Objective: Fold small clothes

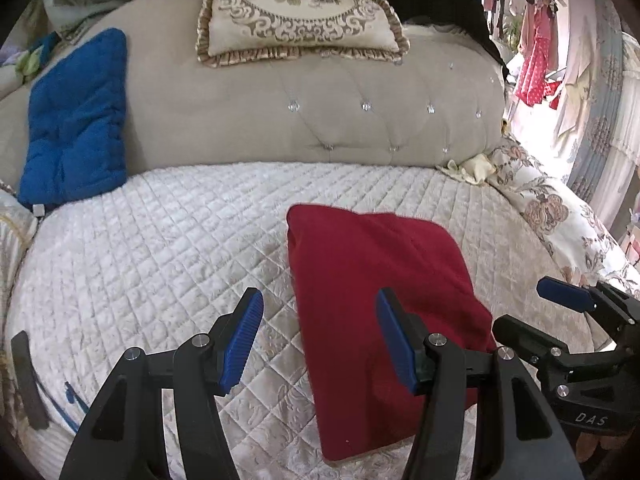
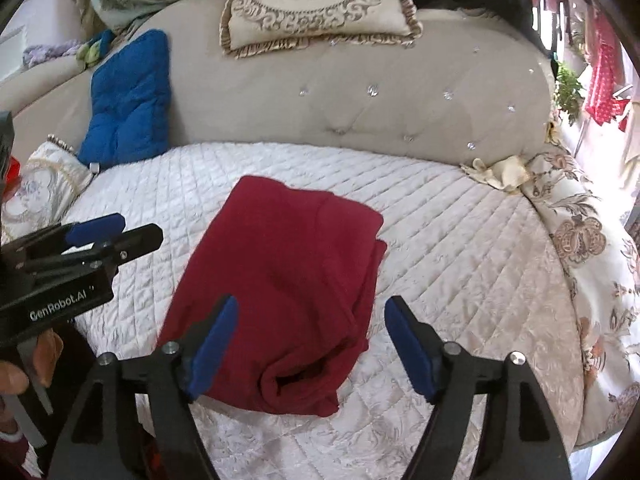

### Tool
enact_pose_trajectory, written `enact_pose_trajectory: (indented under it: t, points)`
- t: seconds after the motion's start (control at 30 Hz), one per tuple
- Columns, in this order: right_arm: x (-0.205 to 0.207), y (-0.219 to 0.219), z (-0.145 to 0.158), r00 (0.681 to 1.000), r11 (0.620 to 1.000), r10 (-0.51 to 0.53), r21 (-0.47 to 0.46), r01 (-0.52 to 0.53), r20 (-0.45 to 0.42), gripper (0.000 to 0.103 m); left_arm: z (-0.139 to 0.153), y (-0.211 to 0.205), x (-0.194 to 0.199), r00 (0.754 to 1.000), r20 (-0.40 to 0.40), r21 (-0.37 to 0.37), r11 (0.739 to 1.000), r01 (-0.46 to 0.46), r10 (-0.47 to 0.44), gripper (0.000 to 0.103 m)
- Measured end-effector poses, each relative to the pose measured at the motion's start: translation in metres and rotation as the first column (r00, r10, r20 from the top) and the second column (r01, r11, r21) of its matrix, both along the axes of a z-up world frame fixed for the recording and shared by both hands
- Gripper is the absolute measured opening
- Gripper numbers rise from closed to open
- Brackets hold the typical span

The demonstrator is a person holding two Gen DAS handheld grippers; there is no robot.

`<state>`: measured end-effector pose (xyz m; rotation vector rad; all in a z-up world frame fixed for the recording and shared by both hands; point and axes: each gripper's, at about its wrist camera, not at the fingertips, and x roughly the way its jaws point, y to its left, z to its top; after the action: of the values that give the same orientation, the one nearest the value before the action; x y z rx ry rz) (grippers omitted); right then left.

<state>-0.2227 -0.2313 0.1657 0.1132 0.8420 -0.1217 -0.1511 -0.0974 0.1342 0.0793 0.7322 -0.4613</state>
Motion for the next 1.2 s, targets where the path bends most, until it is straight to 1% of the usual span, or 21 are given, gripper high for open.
enact_pose_trajectory:
  t: [0.1,0.27,0.53,0.6,0.77,0.87,0.97,1.07,1.2]
  points:
    - [0.000,-0.001,0.005,1.000,1.000,-0.021,0.012,0.021,0.012,0.084,0.009,0.001,-0.006,0.998,0.053,0.010,1.000,-0.014,0.013,0.037]
    - [0.000,-0.003,0.011,0.999,0.999,-0.040,0.019,0.039,0.035,0.086,0.019,0.000,-0.011,0.994,0.108,0.023,0.999,-0.026,0.024,0.037]
    - [0.001,-0.006,0.008,0.998,0.998,-0.053,0.042,0.052,0.037,0.087,0.021,0.000,-0.010,0.994,0.103,0.022,0.999,-0.039,0.036,0.038]
    - [0.002,-0.006,0.007,0.998,0.998,-0.053,0.043,0.052,0.032,0.087,0.020,0.000,-0.011,0.994,0.100,0.024,0.999,-0.044,0.041,0.046]
    - [0.003,-0.006,0.006,0.998,0.998,-0.055,0.045,0.053,0.031,0.087,0.022,0.004,-0.010,0.994,0.096,0.000,0.999,-0.042,0.042,0.054]
    - [0.004,-0.007,0.004,0.998,0.998,-0.051,0.048,0.050,0.027,0.087,0.023,0.006,-0.009,0.994,0.093,0.005,0.999,-0.054,0.053,0.059]
    - [0.005,-0.006,0.003,0.999,0.998,-0.048,0.048,0.047,0.025,0.087,0.025,0.004,-0.011,0.990,0.121,0.032,0.997,-0.076,0.072,0.066]
    - [0.006,-0.005,0.003,0.999,0.998,-0.045,0.049,0.044,0.025,0.087,0.025,0.005,-0.013,0.987,0.139,0.048,0.995,-0.087,0.079,0.067]
    - [0.005,-0.004,0.003,0.999,0.998,-0.042,0.048,0.041,0.029,0.087,0.024,0.008,-0.010,0.989,0.124,0.040,0.995,-0.091,0.086,0.067]
